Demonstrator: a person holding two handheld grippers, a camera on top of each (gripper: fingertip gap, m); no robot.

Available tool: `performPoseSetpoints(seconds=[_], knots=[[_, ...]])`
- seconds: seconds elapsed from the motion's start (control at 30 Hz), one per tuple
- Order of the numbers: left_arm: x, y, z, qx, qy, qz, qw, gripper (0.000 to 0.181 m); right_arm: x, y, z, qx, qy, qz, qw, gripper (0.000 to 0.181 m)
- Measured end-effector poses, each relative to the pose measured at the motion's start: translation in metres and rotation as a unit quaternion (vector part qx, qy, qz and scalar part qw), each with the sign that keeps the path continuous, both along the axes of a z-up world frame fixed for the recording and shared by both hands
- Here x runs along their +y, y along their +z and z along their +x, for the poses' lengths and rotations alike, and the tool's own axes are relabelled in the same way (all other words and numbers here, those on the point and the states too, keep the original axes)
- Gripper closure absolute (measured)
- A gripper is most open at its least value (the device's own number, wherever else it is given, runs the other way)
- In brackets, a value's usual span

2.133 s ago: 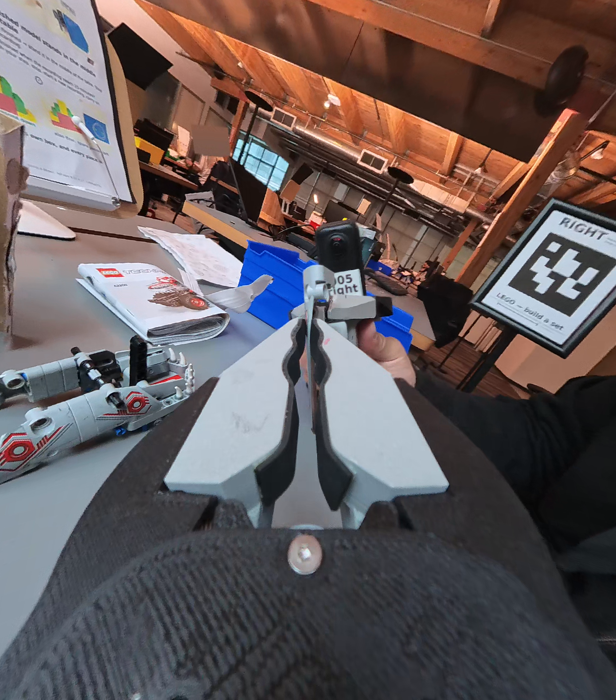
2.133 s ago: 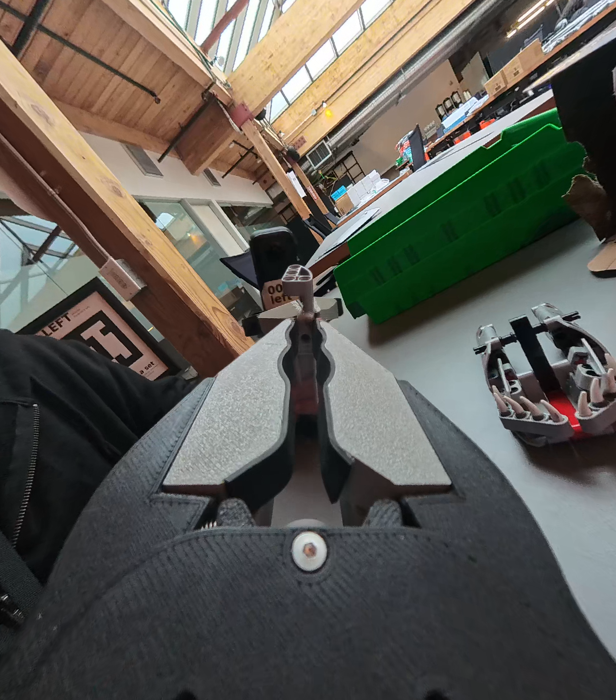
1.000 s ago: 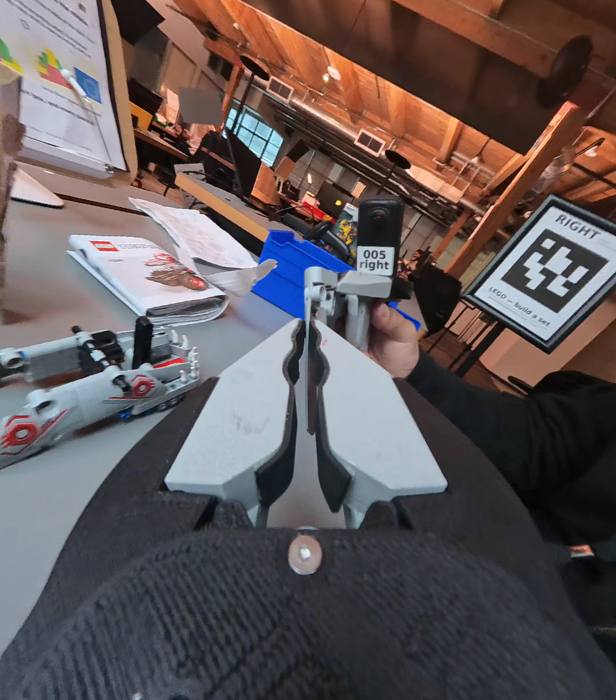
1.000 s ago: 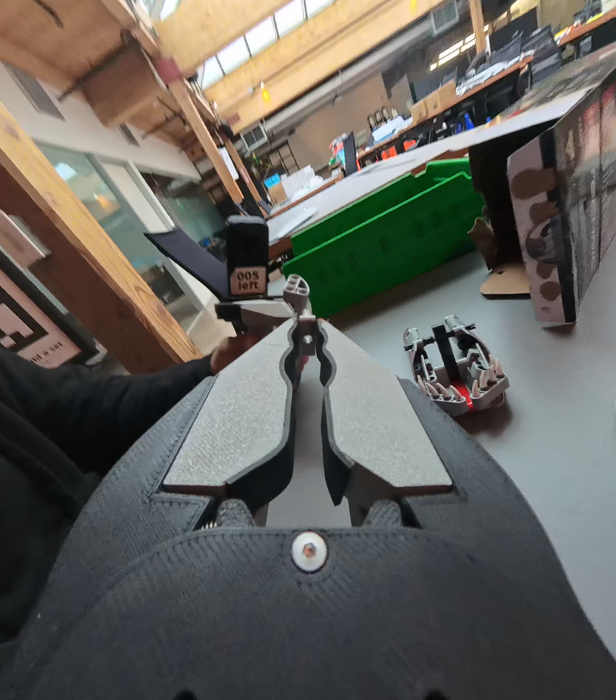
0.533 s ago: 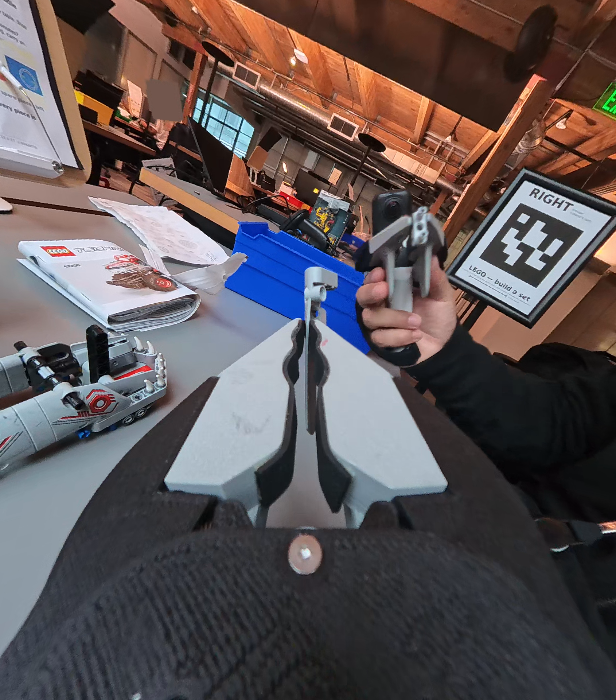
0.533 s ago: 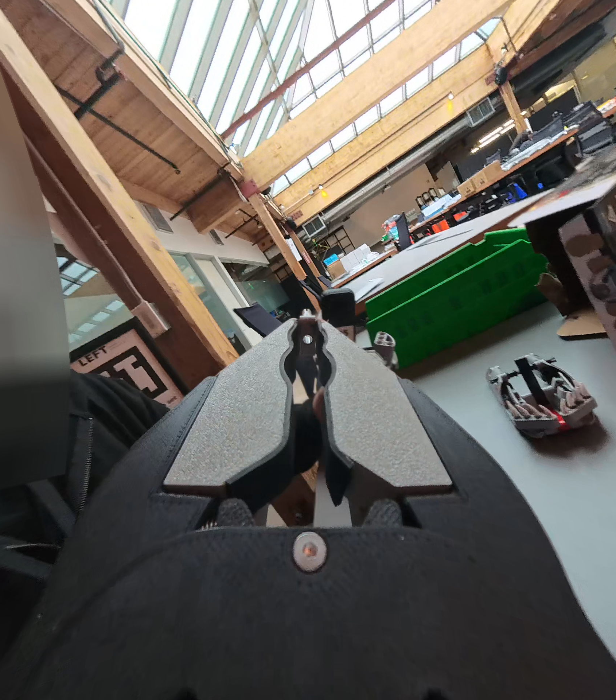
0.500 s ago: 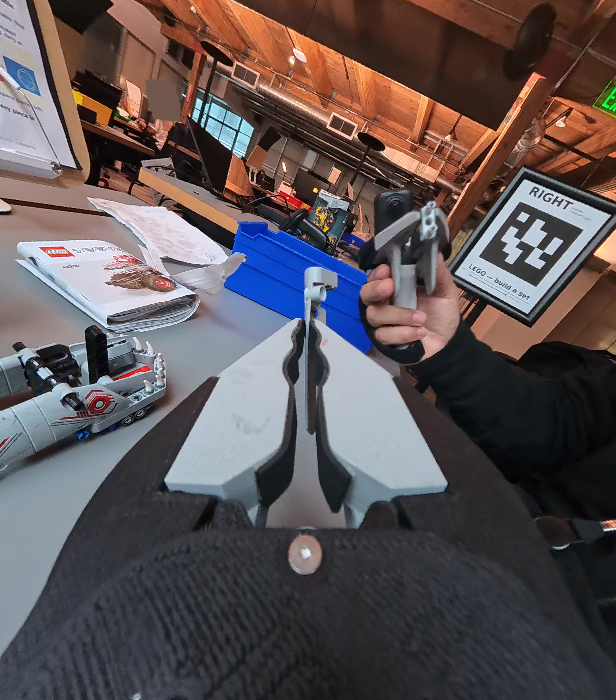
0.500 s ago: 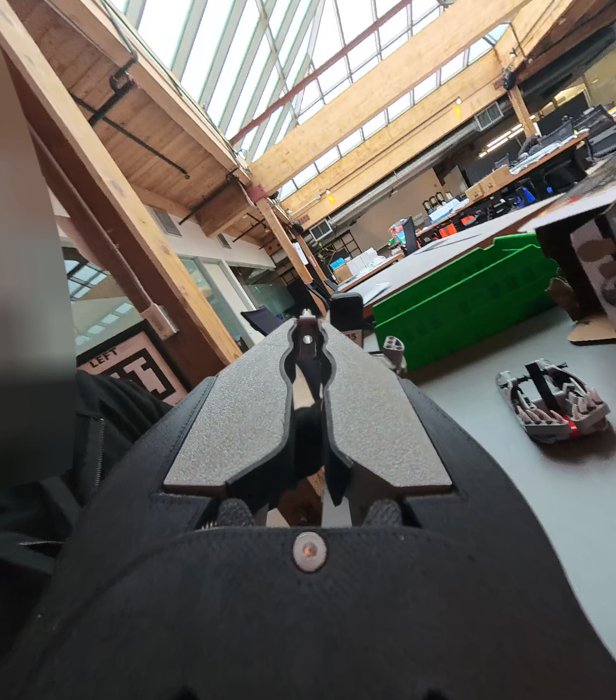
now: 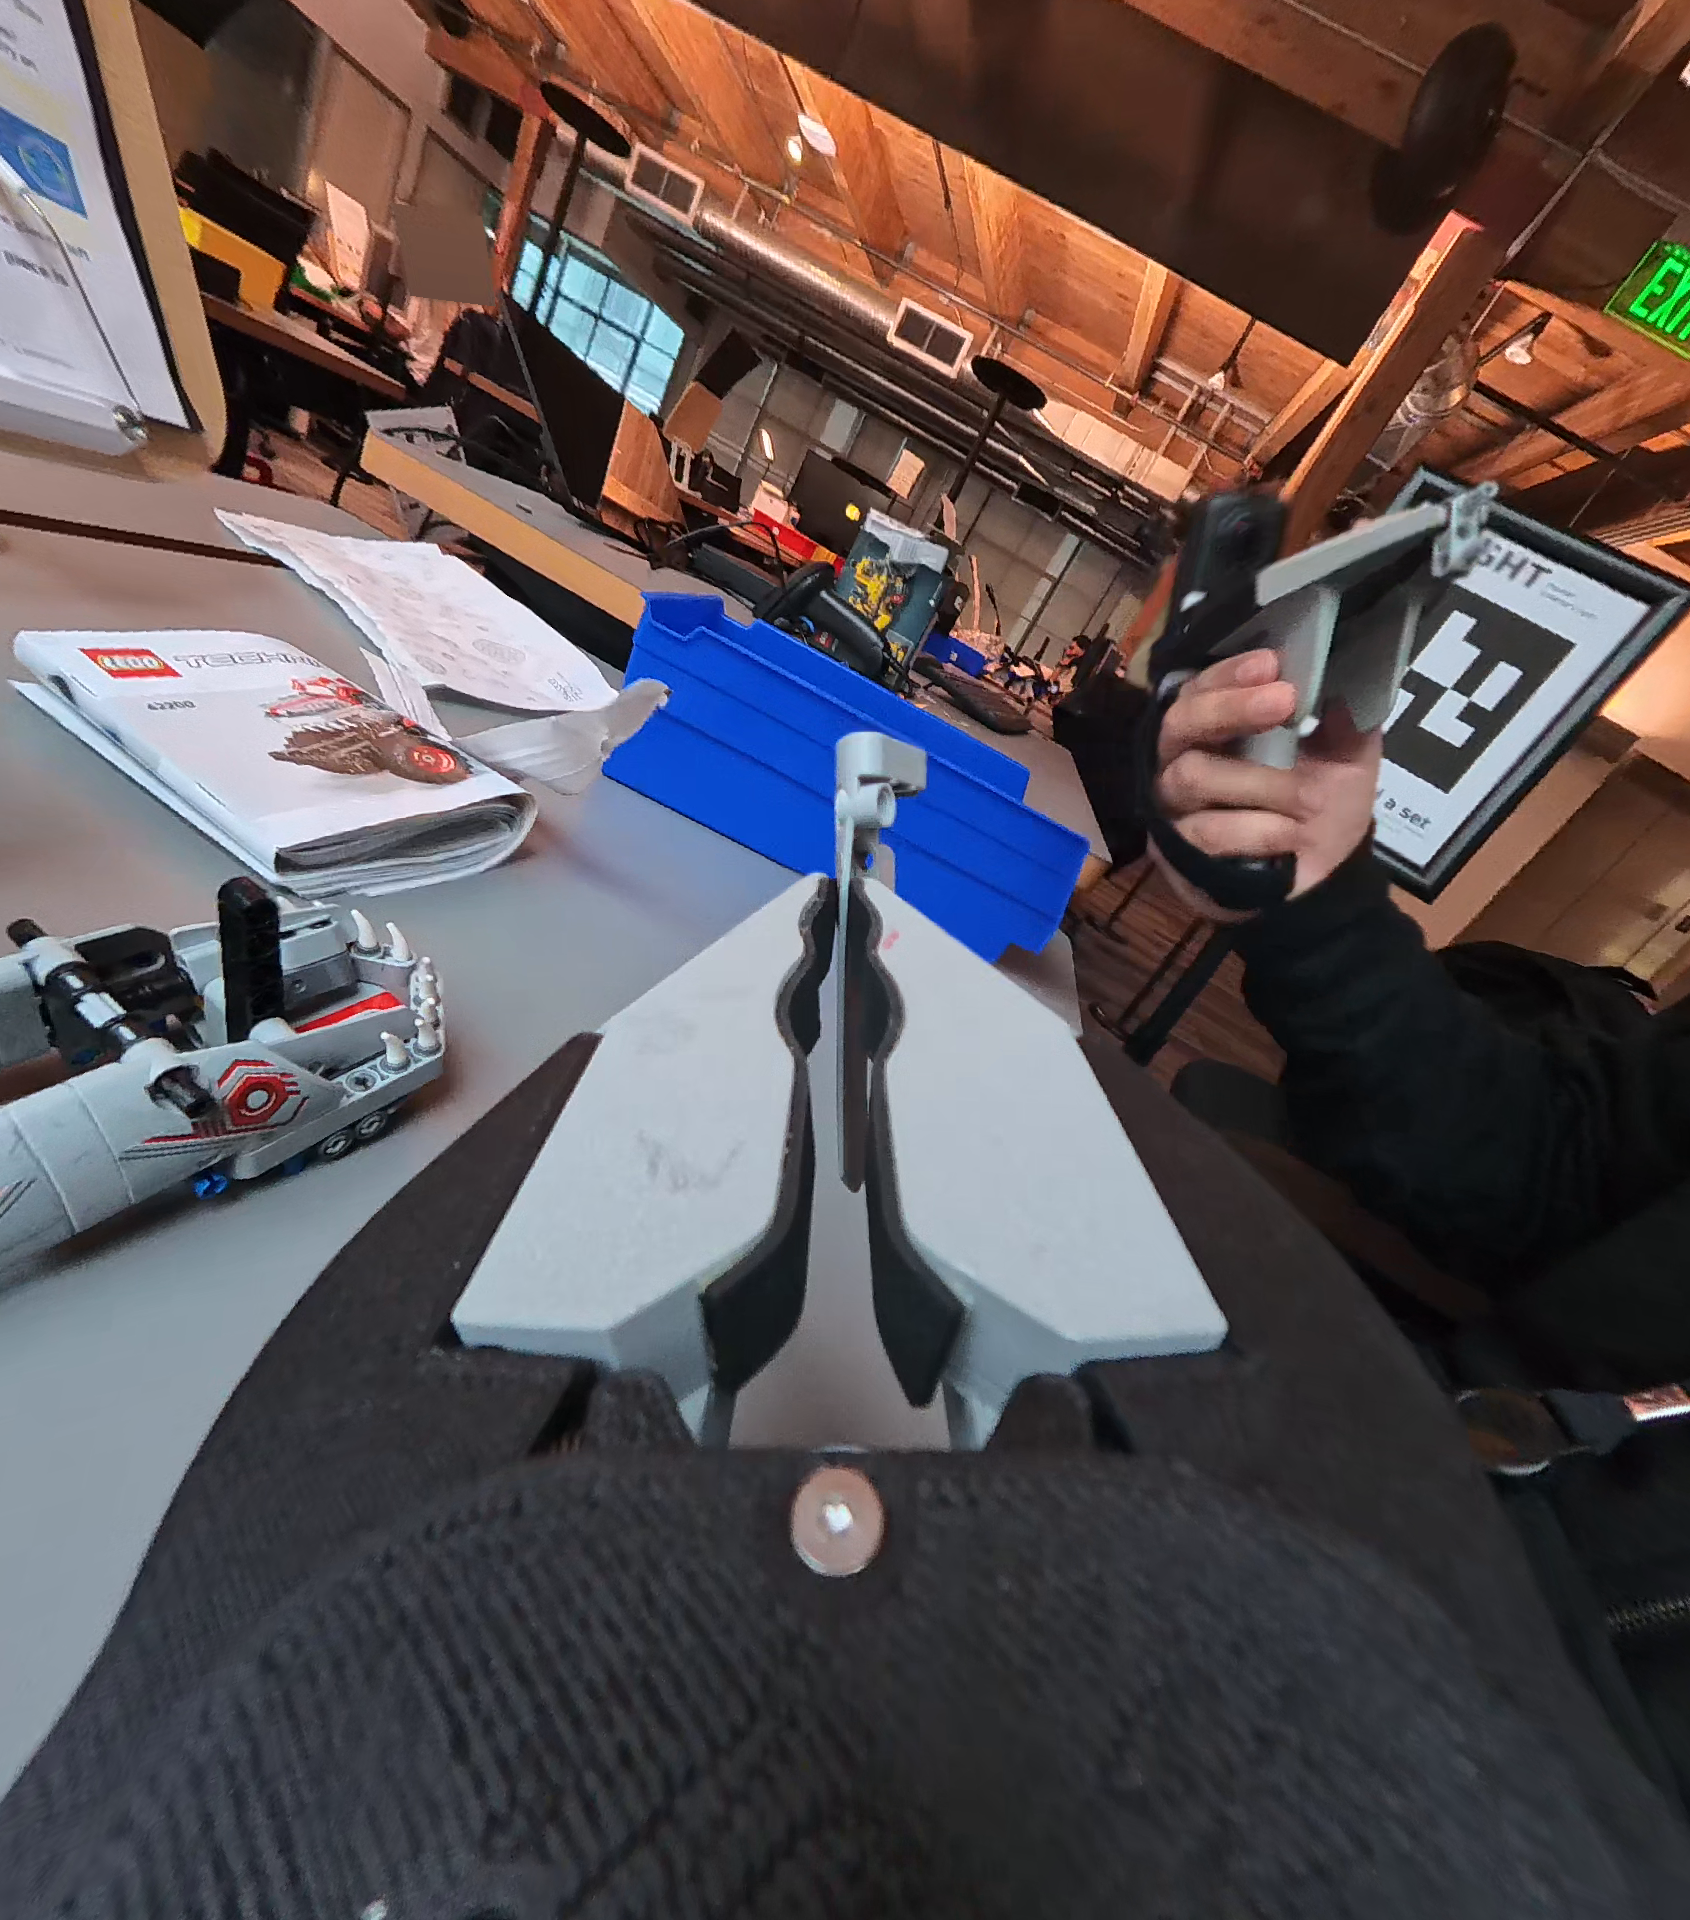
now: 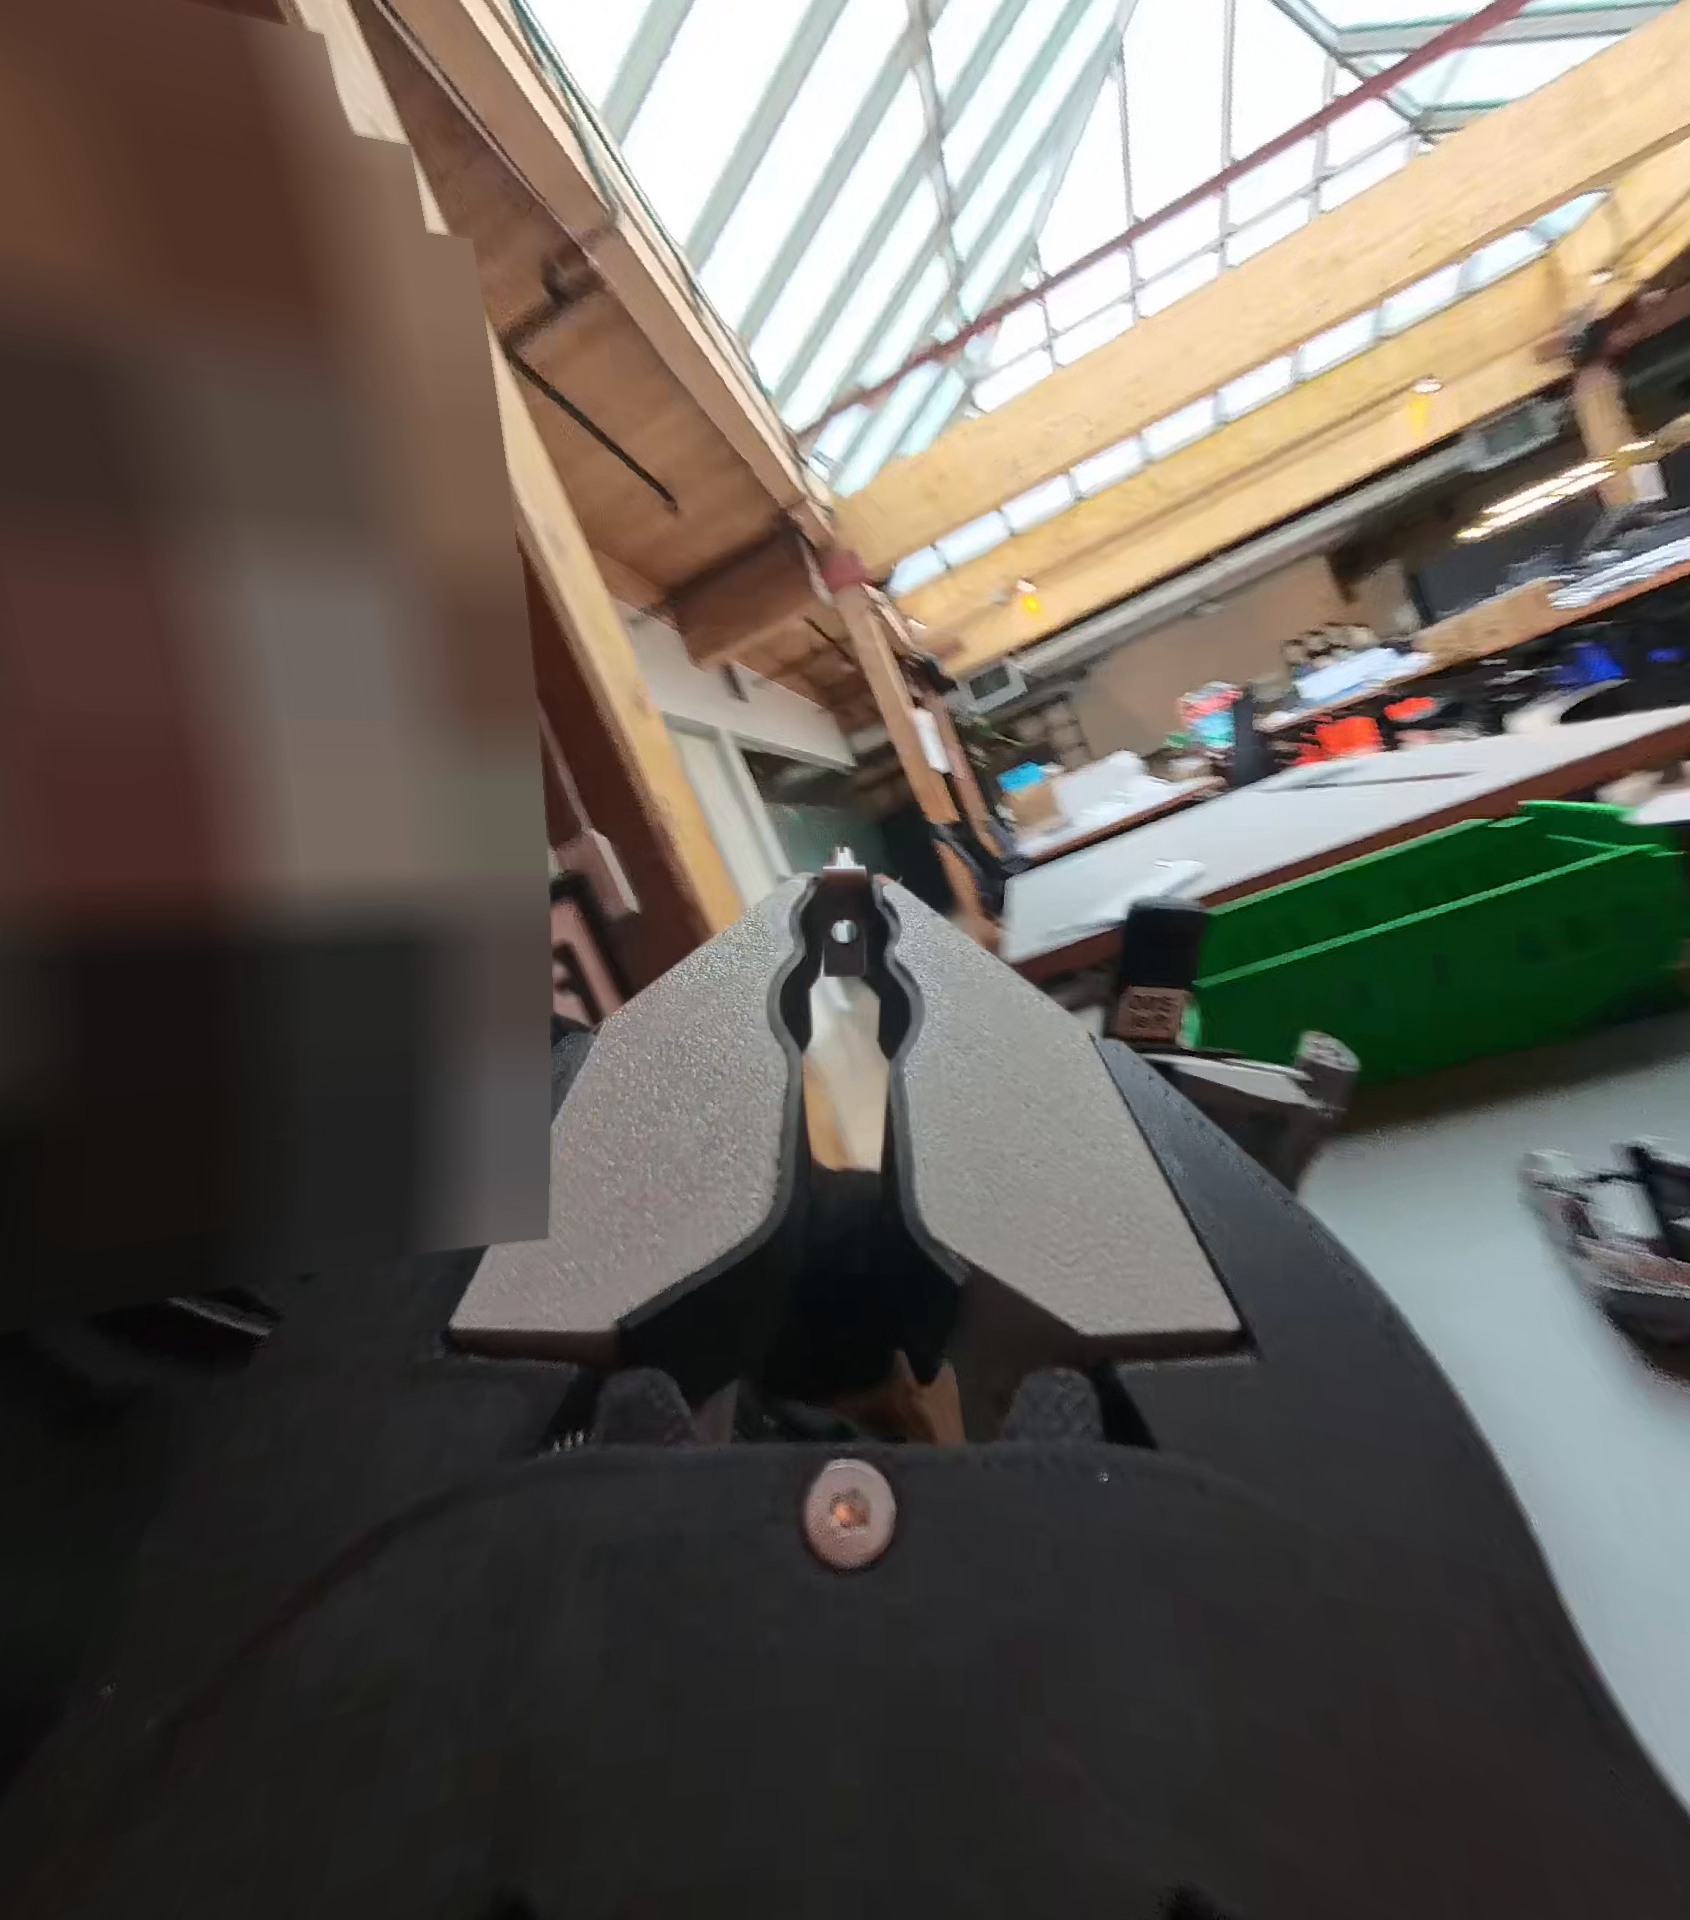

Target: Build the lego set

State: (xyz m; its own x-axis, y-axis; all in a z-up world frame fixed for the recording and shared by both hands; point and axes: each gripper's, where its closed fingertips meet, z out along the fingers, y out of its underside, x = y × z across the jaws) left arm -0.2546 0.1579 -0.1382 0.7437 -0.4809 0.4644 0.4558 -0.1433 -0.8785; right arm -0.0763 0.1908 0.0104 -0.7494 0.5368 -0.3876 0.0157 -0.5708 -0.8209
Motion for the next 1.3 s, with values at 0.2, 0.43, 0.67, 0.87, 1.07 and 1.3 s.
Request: performPoseSetpoints(seconds=[0.2, 0.43, 0.67, 0.87, 1.07, 1.3], knots=[[0.017, -0.059, 0.021, 0.049, -0.075, -0.216, 0.972, 0.181, 0.112, -0.022, 0.04, -0.132, -0.315, 0.188, 0.921, 0.178], [0.027, -0.092, -0.004, 0.111, -0.05, -0.325, 0.938, 0.181, 0.194, -0.106, 0.087, -0.288, -0.445, 0.226, 0.817, 0.178], [0.017, -0.1, -0.029, 0.113, -0.005, -0.355, 0.928, 0.135, 0.169, -0.074, 0.076, -0.204, -0.493, 0.261, 0.805, 0.177], [0.012, -0.049, -0.007, 0.164, 0.015, -0.27, 0.949, 0.138, 0.054, -0.042, -0.006, -0.092, -0.282, 0.251, 0.921, 0.178], [0.014, 0.034, 0.105, 0.121, -0.117, -0.1, 0.981, 0.146, 0.01, -0.049, -0.065, -0.055, -0.119, 0.018, 0.991, 0.178], [0.026, 0.055, 0.092, 0.047, -0.092, -0.037, 0.994, 0.171, -0.011, -0.068, -0.101, -0.046, -0.067, -0.042, 0.996, 0.178]])
